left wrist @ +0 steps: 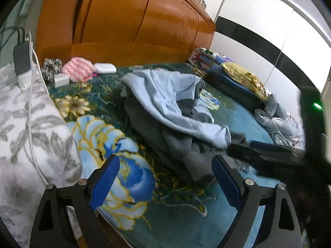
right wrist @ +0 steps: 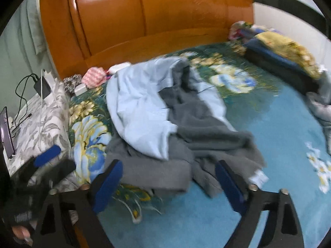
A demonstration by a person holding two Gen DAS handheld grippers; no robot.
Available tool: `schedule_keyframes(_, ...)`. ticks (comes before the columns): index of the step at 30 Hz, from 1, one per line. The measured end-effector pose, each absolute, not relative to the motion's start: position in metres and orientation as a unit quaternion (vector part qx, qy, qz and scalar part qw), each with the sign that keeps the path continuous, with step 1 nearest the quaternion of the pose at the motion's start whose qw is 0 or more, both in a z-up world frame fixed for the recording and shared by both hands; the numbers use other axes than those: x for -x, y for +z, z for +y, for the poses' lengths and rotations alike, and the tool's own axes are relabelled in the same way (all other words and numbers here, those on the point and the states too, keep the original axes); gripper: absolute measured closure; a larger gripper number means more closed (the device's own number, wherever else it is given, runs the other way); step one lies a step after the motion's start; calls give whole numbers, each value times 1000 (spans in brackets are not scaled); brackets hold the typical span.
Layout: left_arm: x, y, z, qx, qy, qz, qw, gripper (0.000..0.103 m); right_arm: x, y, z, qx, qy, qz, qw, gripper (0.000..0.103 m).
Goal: Fold clothes
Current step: 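Grasp the light blue sweatshirt with the right gripper and lift it off the pile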
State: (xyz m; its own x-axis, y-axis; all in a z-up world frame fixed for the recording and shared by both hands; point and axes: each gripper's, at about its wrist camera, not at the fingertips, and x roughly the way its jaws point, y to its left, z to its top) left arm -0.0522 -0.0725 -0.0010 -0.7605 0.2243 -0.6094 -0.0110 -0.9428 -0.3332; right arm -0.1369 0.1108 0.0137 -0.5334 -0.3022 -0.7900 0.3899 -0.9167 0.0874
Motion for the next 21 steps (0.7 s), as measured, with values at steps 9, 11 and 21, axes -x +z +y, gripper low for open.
schedule_keyframes(9,37,-20,-79,362,914,-175,60,12,174,-6,94,-475,-852,1,221,73)
schedule_keyframes(11,36,-21,-80,365,911,-181,61,12,180,0,102,-477,-850,-31,223,91)
schedule_keyframes(21,25,-8,-69,365,908,-188,82,12,163,131,161,-348,-872,-157,307,95)
